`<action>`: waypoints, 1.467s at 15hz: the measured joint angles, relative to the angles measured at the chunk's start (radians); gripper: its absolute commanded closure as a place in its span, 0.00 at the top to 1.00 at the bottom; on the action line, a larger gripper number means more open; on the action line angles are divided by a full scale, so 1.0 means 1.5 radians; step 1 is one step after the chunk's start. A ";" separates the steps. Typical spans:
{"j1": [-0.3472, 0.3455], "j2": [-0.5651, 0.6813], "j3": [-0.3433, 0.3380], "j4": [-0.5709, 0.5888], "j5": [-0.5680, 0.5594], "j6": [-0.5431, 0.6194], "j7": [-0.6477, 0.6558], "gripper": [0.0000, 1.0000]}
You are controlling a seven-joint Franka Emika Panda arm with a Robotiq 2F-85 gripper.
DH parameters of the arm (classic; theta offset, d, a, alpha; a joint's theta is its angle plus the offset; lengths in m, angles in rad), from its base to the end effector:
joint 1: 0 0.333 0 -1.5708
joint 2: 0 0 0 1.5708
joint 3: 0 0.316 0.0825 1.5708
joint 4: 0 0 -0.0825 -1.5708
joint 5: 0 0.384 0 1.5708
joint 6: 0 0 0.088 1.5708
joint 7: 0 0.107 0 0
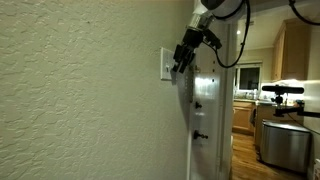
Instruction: Flip the switch on the right
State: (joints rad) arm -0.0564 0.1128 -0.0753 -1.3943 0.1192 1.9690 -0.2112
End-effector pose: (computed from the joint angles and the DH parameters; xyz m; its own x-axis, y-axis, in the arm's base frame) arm 0.6179 -0.0708 0.6885 0.8881 0.0512 0.4568 0.0651 -0.9978 -0.0148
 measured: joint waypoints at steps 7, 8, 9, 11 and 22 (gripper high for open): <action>0.001 0.007 0.007 0.024 0.005 0.011 0.000 0.22; 0.001 0.007 0.008 0.024 0.005 0.011 0.000 0.16; 0.001 0.007 0.008 0.024 0.005 0.011 0.000 0.09; 0.001 0.008 0.007 0.024 0.005 0.011 0.000 0.05; 0.000 0.007 0.005 0.024 0.012 0.008 -0.015 0.07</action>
State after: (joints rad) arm -0.0560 0.1237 -0.0678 -1.3577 0.1377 1.9805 -0.2342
